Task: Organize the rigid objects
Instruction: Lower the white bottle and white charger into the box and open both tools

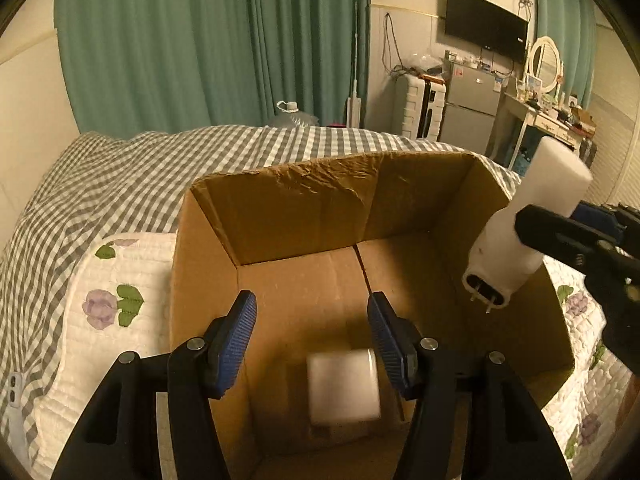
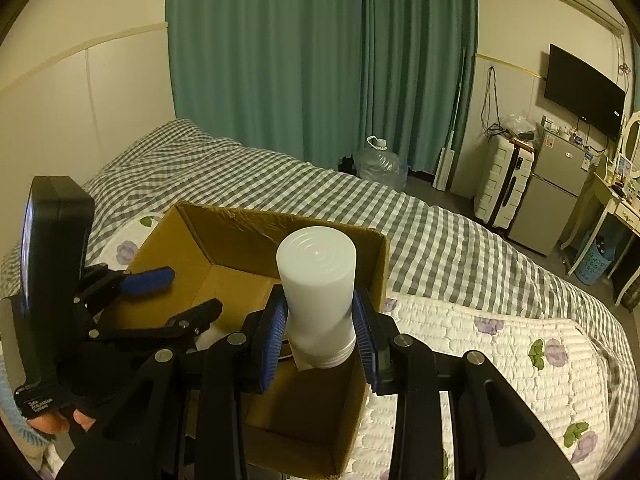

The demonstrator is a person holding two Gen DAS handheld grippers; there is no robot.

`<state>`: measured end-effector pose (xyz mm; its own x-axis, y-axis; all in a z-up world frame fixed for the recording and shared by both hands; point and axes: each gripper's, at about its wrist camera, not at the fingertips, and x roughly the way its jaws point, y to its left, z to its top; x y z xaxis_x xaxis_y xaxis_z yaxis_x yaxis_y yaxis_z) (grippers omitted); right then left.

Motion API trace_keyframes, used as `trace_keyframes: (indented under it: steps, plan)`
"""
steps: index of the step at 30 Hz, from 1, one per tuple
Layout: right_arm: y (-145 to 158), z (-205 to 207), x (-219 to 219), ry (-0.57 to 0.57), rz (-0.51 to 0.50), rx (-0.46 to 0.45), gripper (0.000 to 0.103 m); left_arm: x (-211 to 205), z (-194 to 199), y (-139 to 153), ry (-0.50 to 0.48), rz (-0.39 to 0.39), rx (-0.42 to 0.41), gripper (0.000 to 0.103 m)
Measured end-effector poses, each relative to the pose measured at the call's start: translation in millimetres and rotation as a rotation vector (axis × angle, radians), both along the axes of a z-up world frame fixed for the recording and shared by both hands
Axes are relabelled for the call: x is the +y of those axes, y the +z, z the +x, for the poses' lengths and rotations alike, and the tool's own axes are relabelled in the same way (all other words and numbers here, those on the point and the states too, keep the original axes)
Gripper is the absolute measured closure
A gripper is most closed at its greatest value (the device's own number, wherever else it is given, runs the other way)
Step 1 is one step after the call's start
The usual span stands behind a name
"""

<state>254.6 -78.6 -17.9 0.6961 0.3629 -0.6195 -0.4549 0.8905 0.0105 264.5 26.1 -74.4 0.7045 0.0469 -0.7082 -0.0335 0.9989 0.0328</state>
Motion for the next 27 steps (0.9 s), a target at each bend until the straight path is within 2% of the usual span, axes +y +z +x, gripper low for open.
trace_keyframes:
  steps: [7,8,9,10,12,19,27]
  plan:
    - [-13.0,11.3,7.2,0.006,0.013,0.036,0.068,7.9,-9.6,12.1,0.011,-0.028,-0.038,0.042]
    - [-13.6,12.7,7.3,0.003,0.022,0.038,0.063,9.5,-11.7,12.9,0.011,-0.030,-0.043,0.042]
    - [-12.7,13.3,7.0,-0.006,0.028,0.033,0.044,8.9,-14.6,15.8,0.010,-0.032,-0.051,0.042]
    - [-11.4,13.1,6.2,-0.011,0.035,0.029,0.033,8.4,-18.6,19.8,0.006,-0.034,-0.060,0.042]
    - [-6.4,9.0,4.2,-0.013,0.059,0.014,0.032,7.3,-23.7,24.8,0.004,-0.031,-0.072,0.042]
    - [21.6,-18.4,-10.2,-0.063,0.046,-0.010,0.032,4.7,-56.1,51.2,0.001,-0.037,-0.100,0.042]
    - [71.5,-87.3,-22.0,-0.132,0.025,-0.075,0.032,3.1,-114.4,81.0,-0.013,-0.030,-0.126,0.042]
